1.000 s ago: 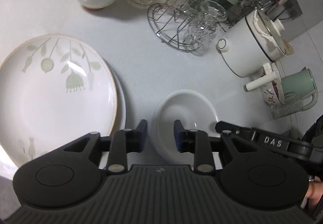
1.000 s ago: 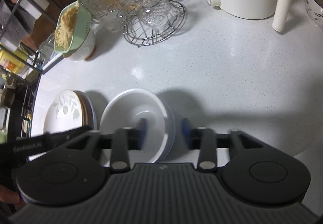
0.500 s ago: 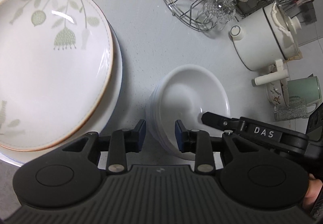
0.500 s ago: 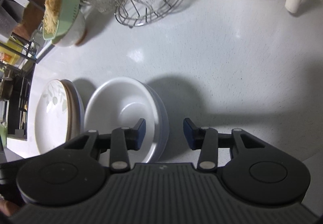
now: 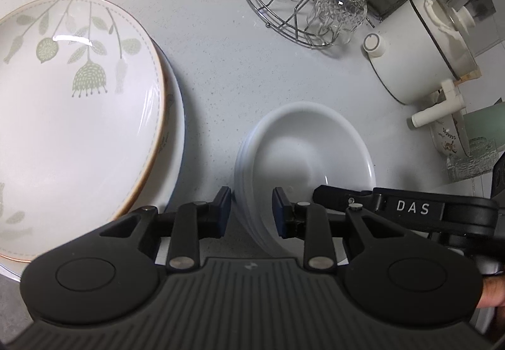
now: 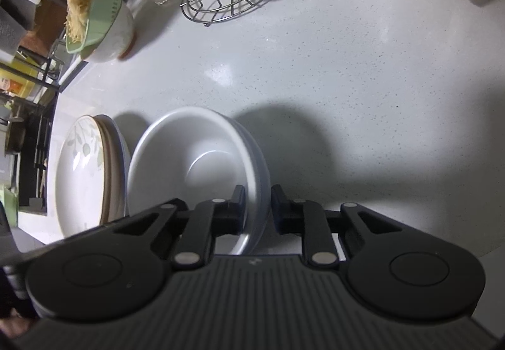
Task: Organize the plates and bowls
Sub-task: 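Grip the rims of the nested bowls with both grippers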
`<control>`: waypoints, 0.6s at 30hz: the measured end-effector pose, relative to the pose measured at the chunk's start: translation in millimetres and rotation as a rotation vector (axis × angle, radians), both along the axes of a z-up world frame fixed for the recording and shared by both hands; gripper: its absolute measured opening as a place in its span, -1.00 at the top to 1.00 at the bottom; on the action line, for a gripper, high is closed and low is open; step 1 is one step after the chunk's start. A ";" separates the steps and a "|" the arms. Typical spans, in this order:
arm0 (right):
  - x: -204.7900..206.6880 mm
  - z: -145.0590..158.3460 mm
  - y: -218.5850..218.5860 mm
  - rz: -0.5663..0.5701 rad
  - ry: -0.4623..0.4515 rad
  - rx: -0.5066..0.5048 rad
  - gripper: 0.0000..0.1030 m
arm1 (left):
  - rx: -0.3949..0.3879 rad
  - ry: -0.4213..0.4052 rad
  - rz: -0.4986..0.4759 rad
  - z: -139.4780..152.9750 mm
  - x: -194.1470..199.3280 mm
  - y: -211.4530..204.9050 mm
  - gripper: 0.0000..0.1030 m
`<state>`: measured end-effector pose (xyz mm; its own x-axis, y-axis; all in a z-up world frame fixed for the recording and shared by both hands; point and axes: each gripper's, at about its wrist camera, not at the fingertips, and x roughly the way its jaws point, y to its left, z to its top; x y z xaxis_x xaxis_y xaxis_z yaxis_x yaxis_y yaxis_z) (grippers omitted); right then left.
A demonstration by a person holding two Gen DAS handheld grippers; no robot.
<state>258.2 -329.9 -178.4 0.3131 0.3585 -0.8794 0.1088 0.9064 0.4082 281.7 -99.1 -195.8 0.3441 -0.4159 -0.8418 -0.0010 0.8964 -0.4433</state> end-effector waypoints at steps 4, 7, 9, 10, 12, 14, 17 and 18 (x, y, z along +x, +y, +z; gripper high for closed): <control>-3.1 3.9 1.8 -0.002 -0.006 -0.013 0.64 | -0.003 0.008 0.017 3.7 -2.0 0.9 0.40; -7.7 9.8 4.5 -0.008 -0.008 -0.019 0.64 | -0.001 0.008 0.015 10.4 -6.1 2.6 0.40; -10.9 14.8 5.8 -0.014 -0.007 -0.022 0.64 | -0.005 0.005 0.013 16.5 -9.3 5.7 0.40; -12.3 17.9 6.4 -0.019 -0.007 -0.023 0.64 | -0.008 0.004 0.013 19.9 -10.2 6.8 0.40; -15.5 24.5 7.8 -0.029 -0.015 -0.024 0.64 | -0.010 -0.007 0.009 27.6 -12.1 8.9 0.40; -17.0 30.9 9.6 -0.036 -0.014 -0.023 0.64 | -0.012 -0.014 0.005 35.6 -13.9 10.8 0.39; -18.2 44.3 14.4 -0.036 -0.033 -0.038 0.64 | -0.008 -0.038 -0.004 48.1 -16.3 14.0 0.39; -18.7 48.3 15.7 -0.038 -0.038 -0.039 0.64 | -0.007 -0.047 -0.006 53.0 -17.2 16.4 0.39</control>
